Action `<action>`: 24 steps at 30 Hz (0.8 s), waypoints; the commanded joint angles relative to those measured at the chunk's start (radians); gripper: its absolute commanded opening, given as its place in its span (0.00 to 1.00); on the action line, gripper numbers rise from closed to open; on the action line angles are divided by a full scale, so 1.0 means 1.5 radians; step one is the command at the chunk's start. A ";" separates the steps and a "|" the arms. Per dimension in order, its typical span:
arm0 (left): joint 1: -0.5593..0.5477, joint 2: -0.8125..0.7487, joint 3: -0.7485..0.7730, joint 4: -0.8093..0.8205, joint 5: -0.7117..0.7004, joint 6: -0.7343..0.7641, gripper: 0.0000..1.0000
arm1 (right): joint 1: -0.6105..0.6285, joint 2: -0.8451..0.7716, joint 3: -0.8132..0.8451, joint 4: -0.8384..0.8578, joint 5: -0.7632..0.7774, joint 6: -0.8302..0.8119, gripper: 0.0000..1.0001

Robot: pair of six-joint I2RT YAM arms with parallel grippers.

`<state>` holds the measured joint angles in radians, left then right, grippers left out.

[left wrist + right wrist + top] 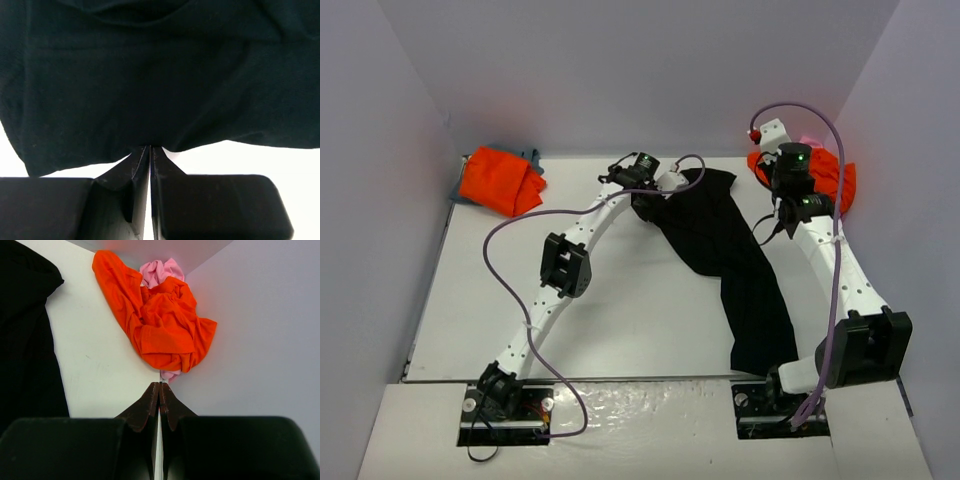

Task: Fold and stack the t-shirts

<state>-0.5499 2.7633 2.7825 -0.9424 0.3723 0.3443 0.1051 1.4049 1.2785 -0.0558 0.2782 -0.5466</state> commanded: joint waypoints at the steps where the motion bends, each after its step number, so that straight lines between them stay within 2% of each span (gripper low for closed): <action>1: 0.009 0.010 0.014 -0.021 -0.020 -0.011 0.01 | -0.004 -0.035 0.013 0.004 -0.014 0.016 0.00; 5: 0.033 -0.063 -0.089 0.048 0.003 -0.016 0.00 | -0.004 -0.030 0.006 -0.003 -0.032 0.016 0.00; 6: 0.034 -0.072 -0.091 0.051 0.002 -0.016 0.00 | -0.004 -0.029 0.000 -0.002 -0.034 0.015 0.00; 8: 0.030 -0.064 -0.014 0.011 0.005 -0.013 0.00 | -0.005 -0.031 -0.011 0.006 -0.038 0.016 0.00; 9: 0.025 -0.069 -0.009 0.009 0.005 -0.004 0.00 | -0.008 -0.033 -0.016 0.008 -0.039 0.016 0.00; 13: 0.005 -0.128 -0.078 0.047 -0.010 0.039 0.00 | -0.019 -0.040 -0.029 0.014 -0.050 0.021 0.00; 24: -0.039 -0.140 -0.071 0.060 -0.014 0.109 0.00 | -0.038 -0.036 -0.042 0.023 -0.048 0.014 0.00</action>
<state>-0.5810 2.6697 2.6213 -0.8968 0.3610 0.4419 0.0581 1.3926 1.2125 -0.0937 0.2111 -0.5381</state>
